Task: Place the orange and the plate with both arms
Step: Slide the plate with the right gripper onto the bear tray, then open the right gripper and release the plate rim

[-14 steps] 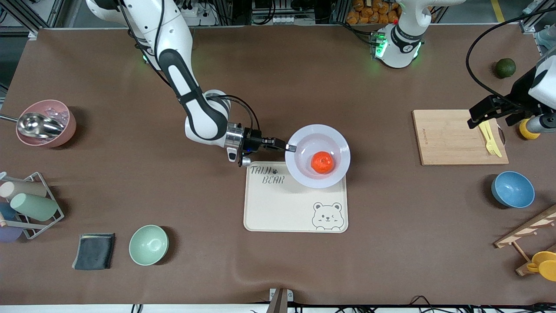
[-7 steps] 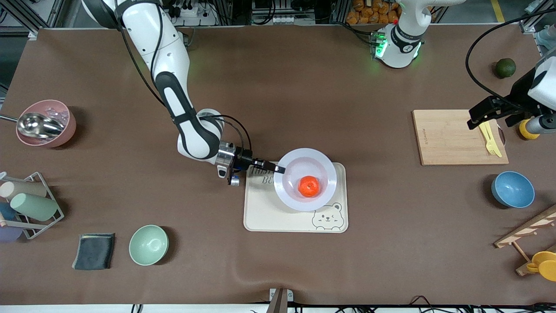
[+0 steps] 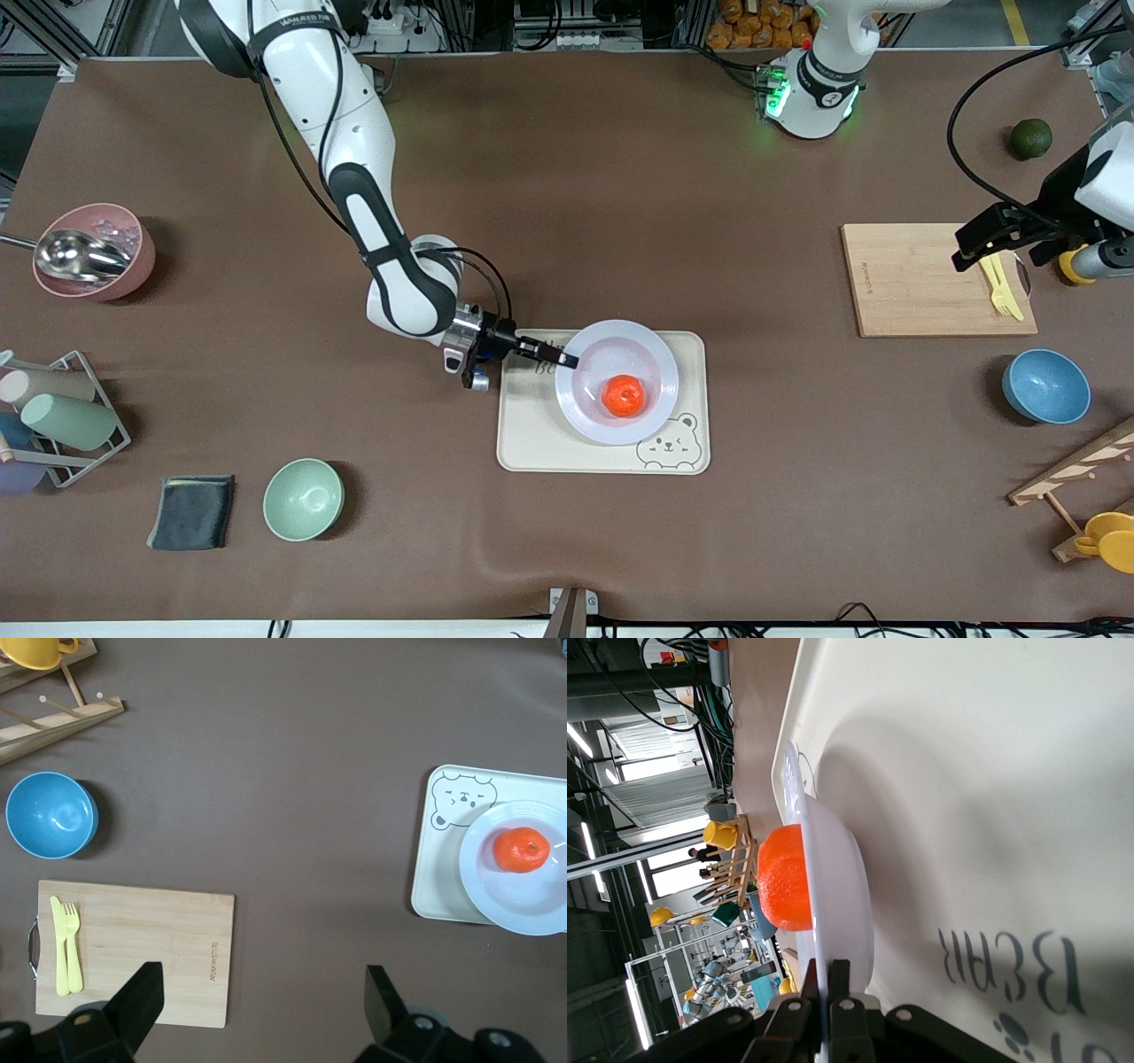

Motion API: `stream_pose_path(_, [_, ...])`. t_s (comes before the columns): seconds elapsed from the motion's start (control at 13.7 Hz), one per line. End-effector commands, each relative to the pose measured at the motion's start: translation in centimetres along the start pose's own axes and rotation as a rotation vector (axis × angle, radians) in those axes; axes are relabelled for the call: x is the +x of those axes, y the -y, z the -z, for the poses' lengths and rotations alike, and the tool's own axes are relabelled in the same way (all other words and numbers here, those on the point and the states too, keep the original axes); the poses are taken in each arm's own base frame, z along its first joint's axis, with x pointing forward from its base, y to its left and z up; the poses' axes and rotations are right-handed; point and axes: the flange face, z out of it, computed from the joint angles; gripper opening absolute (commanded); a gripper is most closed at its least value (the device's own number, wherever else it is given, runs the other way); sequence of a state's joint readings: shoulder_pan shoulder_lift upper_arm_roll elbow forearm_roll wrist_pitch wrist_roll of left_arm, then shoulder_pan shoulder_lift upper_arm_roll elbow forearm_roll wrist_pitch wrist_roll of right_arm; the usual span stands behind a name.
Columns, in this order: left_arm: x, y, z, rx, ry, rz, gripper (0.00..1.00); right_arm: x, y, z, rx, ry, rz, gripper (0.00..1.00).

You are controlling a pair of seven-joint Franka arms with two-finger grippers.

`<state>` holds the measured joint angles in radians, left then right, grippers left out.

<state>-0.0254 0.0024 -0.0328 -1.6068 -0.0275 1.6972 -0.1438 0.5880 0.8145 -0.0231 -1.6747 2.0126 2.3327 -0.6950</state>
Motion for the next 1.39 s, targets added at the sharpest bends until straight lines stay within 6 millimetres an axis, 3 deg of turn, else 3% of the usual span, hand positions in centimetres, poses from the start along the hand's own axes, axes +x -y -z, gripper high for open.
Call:
stream_pose_path(0.0, [0.0, 0.0, -0.1, -0.016, -0.010, -0.019, 1.00, 1.9, -0.2, -0.5, -0.005, -0.003, 0.003, 0.00])
stream_pose_path(0.22, [0.0, 0.0, -0.1, -0.016, -0.010, -0.019, 1.00, 2.5, -0.3, -0.2, -0.009, -0.007, 0.008, 0.00])
stream_pose_path(0.29, [0.0, -0.1, -0.2, -0.016, -0.008, -0.019, 1.00, 2.6, -0.4, -0.1, -0.008, -0.010, 0.005, 0.46])
stream_pose_path(0.37, [0.0, 0.0, -0.2, -0.016, -0.008, -0.017, 1.00, 2.6, -0.4, -0.1, -0.008, -0.010, 0.001, 0.54])
stream_pose_path(0.88, [-0.3, -0.1, 0.1, -0.013, -0.004, -0.019, 1.00, 2.5, 0.2, -0.1, -0.070, 0.036, -0.079, 0.57])
stream_pose_path(1.32, [-0.6, -0.2, 0.6, -0.009, 0.005, -0.019, 1.00, 4.0, 3.0, 0.9, -0.196, 0.076, -0.088, 0.57])
